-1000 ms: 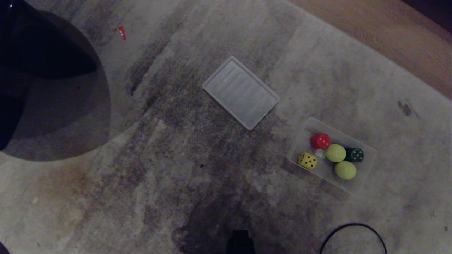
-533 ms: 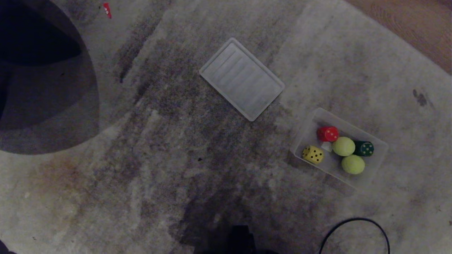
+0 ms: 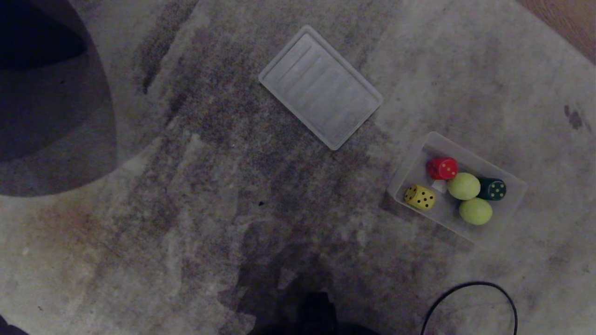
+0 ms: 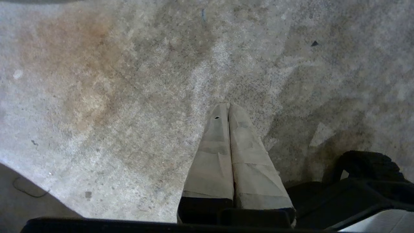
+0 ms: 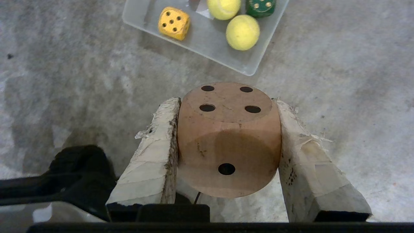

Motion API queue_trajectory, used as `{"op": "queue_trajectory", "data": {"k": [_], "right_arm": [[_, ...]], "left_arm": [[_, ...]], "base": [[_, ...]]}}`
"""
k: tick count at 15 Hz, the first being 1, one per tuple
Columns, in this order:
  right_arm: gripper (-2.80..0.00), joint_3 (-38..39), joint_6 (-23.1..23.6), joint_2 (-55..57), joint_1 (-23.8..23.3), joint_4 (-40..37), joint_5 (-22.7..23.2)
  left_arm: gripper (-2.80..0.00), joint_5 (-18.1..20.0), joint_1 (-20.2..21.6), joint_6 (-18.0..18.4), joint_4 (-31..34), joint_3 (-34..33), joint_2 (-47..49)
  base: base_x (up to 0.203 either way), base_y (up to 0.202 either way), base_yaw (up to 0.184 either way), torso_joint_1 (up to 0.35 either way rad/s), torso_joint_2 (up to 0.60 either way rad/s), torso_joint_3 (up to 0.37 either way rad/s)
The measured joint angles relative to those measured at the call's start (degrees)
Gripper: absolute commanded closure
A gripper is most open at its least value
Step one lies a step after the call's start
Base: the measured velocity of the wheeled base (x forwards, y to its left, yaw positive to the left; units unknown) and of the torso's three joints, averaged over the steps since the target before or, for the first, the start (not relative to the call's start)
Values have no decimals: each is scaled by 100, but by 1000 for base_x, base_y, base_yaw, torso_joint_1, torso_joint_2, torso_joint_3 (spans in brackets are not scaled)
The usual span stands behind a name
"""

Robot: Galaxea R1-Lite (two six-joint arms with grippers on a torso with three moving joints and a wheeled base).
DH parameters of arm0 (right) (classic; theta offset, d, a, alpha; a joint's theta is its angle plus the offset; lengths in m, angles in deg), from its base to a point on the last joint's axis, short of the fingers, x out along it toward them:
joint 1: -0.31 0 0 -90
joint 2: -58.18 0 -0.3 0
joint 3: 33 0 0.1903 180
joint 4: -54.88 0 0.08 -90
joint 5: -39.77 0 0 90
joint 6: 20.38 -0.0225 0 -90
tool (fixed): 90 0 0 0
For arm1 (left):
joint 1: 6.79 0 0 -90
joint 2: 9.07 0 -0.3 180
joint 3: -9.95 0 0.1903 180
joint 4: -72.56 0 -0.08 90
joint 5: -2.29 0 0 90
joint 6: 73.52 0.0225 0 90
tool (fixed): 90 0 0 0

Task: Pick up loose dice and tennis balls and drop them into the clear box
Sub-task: Put the toys in the box

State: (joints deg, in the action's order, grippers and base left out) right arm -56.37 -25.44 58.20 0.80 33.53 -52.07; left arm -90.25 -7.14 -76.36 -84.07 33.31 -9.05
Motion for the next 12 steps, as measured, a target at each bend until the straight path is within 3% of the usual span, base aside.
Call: {"op": "queue_trajectory", "data": {"k": [3, 6, 12], "right_arm": [[0, -75, -94, 7, 0, -48, 1], [0, -871, -180, 323, 0, -517, 9], [0, -1764, -370, 2478, 41, -720, 263]], "left_arm": [[0, -5, 0, -10, 0, 0, 0], [0, -3, 2, -12, 0, 0, 0], [0, 0, 0, -14, 0, 0, 0]], "base": [[0, 0, 0, 0, 0, 0], [0, 0, 0, 0, 0, 0], [0, 0, 0, 0, 0, 0]]}}
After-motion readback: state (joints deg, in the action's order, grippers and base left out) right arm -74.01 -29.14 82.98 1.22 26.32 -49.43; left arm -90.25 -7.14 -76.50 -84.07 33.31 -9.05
